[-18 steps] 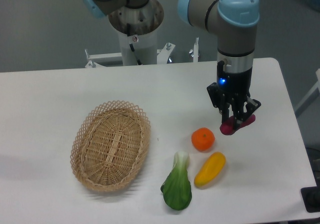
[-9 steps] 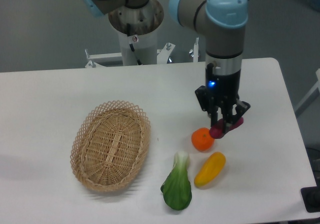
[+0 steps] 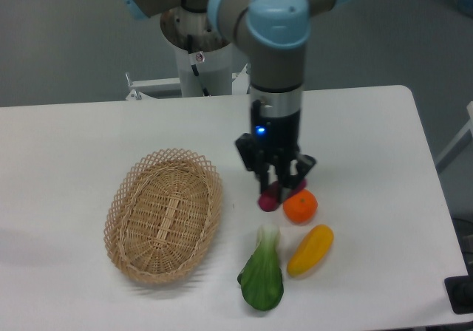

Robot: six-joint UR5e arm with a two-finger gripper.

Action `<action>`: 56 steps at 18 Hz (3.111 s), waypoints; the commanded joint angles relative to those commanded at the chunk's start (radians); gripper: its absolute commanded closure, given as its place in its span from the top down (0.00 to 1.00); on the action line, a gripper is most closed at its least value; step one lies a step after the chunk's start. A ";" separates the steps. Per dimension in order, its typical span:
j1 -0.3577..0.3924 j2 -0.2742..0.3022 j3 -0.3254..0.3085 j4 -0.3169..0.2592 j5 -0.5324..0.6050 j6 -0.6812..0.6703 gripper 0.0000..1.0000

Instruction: Place the sweet potato in the basket

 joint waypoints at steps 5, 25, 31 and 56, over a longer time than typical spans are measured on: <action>-0.146 -0.064 -0.021 0.032 0.003 -0.126 0.34; -0.280 -0.176 -0.129 0.045 0.153 0.196 0.34; -0.280 -0.183 -0.132 0.046 0.153 0.194 0.40; 0.058 -0.092 0.178 -0.044 0.196 0.364 1.00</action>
